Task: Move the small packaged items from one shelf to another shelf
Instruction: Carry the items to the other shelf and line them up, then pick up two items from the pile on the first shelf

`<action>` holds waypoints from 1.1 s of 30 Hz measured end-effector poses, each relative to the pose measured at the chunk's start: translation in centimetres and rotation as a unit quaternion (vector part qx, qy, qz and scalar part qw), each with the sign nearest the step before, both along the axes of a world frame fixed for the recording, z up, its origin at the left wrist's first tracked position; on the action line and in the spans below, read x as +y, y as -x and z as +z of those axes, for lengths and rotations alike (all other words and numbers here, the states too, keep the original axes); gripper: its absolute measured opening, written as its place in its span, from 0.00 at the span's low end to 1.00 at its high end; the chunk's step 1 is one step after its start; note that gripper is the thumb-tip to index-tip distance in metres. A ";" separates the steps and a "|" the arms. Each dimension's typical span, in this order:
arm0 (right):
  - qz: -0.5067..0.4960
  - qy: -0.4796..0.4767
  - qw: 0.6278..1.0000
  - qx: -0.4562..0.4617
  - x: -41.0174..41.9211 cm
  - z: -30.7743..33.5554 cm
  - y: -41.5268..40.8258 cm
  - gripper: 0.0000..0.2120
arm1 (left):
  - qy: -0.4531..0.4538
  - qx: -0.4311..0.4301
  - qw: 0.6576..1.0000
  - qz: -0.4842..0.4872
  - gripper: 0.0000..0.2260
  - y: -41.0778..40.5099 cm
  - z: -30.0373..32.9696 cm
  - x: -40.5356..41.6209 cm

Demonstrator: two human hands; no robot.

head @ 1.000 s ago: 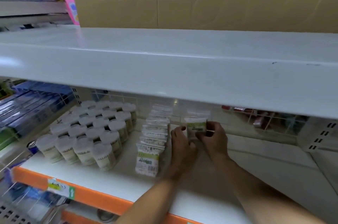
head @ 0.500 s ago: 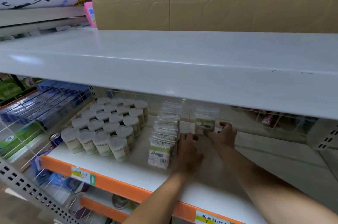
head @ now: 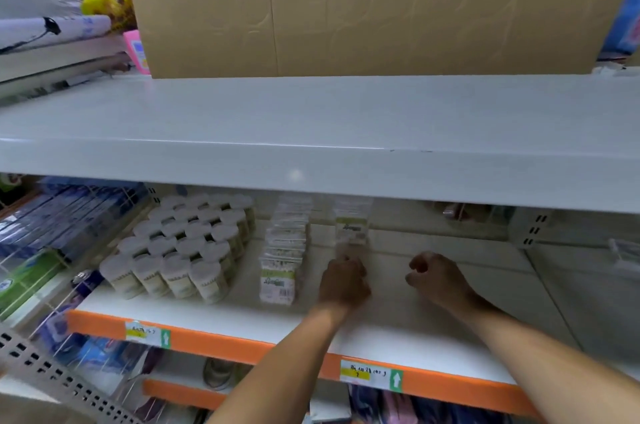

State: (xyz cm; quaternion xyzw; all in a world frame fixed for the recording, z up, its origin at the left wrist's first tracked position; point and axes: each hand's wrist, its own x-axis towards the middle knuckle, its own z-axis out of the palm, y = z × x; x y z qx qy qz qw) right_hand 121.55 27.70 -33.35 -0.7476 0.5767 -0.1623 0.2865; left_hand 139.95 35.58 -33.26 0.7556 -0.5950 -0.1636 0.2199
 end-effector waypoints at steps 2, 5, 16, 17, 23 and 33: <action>0.047 0.002 0.997 0.057 0.6 0.3 1.8 0.17 | -0.011 -0.003 1.000 -0.012 0.14 1.3 0.3 -0.3; 0.086 -0.021 0.991 0.098 1.2 0.9 4.7 0.20 | -0.028 -0.008 0.999 -0.039 0.12 3.6 0.7 -0.9; 0.082 -0.141 0.962 0.219 3.3 4.1 17.5 0.23 | -0.083 -0.020 0.987 -0.140 0.13 16.6 2.6 -2.8; 0.080 -0.142 0.960 0.228 3.7 4.4 18.8 0.24 | -0.083 -0.019 0.985 -0.148 0.13 18.0 2.8 -2.8; 0.053 -0.111 0.965 0.231 5.8 5.6 26.5 0.29 | -0.071 -0.025 0.977 -0.202 0.13 26.8 3.5 -2.3; -0.034 -0.116 0.978 0.172 8.1 4.9 38.3 0.26 | -0.069 -0.047 0.956 -0.281 0.13 39.6 3.7 -2.0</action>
